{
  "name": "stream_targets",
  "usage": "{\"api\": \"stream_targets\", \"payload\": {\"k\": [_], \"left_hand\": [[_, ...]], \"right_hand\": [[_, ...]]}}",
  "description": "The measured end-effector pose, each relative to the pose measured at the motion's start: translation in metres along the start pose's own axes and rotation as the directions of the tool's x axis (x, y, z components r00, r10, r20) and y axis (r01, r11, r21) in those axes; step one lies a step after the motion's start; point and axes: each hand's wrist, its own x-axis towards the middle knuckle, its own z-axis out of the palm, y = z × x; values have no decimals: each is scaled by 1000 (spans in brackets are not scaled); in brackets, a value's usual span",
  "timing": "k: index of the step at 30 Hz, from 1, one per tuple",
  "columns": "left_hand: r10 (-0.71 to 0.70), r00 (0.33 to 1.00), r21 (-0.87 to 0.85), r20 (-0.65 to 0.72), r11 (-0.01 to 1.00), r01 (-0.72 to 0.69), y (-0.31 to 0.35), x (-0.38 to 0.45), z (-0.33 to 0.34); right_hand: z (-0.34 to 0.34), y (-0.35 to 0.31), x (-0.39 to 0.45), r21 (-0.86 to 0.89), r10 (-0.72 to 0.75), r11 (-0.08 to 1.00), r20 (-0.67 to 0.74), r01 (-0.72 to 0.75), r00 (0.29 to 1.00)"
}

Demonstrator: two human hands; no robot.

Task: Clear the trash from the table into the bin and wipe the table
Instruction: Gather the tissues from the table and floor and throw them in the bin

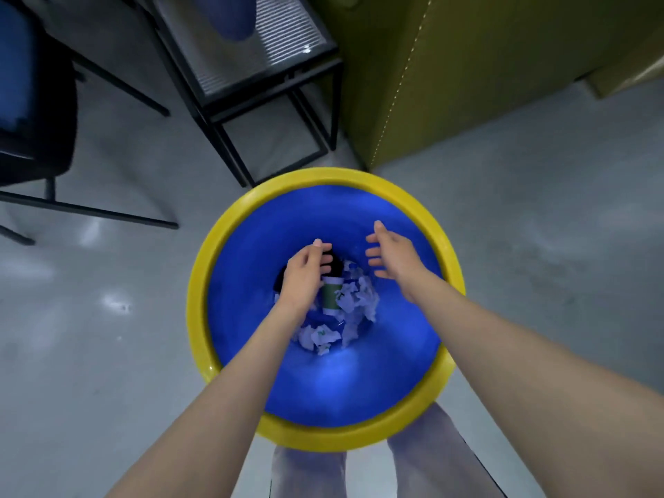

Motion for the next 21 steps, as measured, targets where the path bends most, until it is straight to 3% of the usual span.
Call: {"api": "stream_targets", "payload": {"k": [9,21], "left_hand": [[148,989,-87,-21,985,-149,78,-118,11],[216,955,-213,-202,942,-258,67,-251,106]], "right_hand": [[-64,-17,-110,69,-142,988,1,141,990],[-192,8,-165,155,-262,958,124,243,957]]}}
